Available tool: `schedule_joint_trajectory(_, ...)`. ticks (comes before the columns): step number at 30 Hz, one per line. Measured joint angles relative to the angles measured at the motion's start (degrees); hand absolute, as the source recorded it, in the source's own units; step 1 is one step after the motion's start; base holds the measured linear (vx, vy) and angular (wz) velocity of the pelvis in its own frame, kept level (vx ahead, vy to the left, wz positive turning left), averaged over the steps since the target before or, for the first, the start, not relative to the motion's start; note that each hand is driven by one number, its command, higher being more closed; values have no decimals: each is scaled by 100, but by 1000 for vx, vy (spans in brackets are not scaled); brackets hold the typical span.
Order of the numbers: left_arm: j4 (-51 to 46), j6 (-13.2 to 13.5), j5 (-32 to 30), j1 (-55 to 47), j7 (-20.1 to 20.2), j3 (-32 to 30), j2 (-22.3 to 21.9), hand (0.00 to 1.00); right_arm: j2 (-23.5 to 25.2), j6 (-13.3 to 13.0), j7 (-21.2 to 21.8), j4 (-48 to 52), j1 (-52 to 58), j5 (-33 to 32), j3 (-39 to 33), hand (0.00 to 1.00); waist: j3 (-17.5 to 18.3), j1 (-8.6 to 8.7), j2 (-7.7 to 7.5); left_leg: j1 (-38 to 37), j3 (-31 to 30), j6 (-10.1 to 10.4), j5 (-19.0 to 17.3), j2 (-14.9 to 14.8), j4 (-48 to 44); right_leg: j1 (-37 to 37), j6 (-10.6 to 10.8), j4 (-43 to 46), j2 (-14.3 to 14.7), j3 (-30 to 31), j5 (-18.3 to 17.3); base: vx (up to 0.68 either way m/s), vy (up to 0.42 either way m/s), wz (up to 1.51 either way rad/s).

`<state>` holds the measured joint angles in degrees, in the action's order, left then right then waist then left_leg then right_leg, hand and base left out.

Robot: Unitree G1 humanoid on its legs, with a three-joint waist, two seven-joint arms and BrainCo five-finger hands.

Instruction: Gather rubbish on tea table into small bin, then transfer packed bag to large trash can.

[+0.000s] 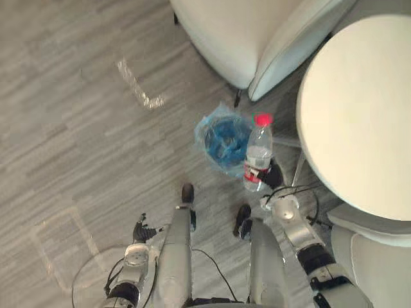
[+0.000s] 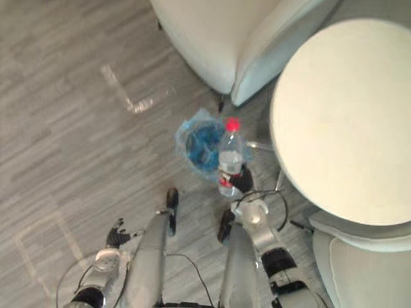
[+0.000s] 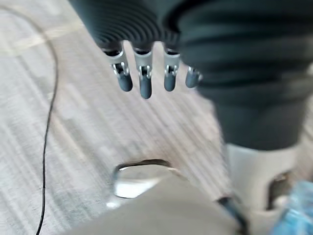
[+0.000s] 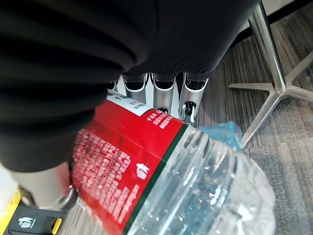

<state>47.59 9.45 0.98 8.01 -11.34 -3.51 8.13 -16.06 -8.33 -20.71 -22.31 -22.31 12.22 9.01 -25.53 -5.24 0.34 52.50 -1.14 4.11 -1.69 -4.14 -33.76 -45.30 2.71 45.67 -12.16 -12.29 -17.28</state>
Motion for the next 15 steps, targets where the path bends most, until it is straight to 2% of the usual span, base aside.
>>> schedule_joint_trajectory(5, -262, 18, 158, 319, -104, -28, -87, 0, -72, 12, -196, 104, -836, 4, -37, 100, -59, -137, -29, 1124, -111, -82, 135, 68, -356, -1062, -51, 580, -132, -119, -153, -70, -5, 23)
schedule_joint_trajectory(10, -629, 25, 157, 403, -152, 25, -106, 0, -351, 13, -368, 87, -1553, 3, -58, 100, -207, -228, -53, 1648, -165, -40, 198, 150, -533, -1617, -91, 961, -268, -135, -281, -38, -19, 15)
schedule_joint_trajectory(13, -1559, 298, 260, -123, -190, 241, -93, 0, -751, -2, -522, 28, -1885, -66, -265, 100, -209, -317, -49, 2141, -253, 24, 236, 189, -536, -2112, -120, 1115, -313, -198, -351, -28, -16, 16)
schedule_joint_trajectory(15, -1729, 384, 288, -271, -182, 313, -105, 0, -1001, 6, -583, -248, -2019, -103, -395, 100, -211, -379, -46, 2325, -274, 21, 308, 243, -533, -2312, -151, 1243, -402, -240, -406, -15, -8, 26)
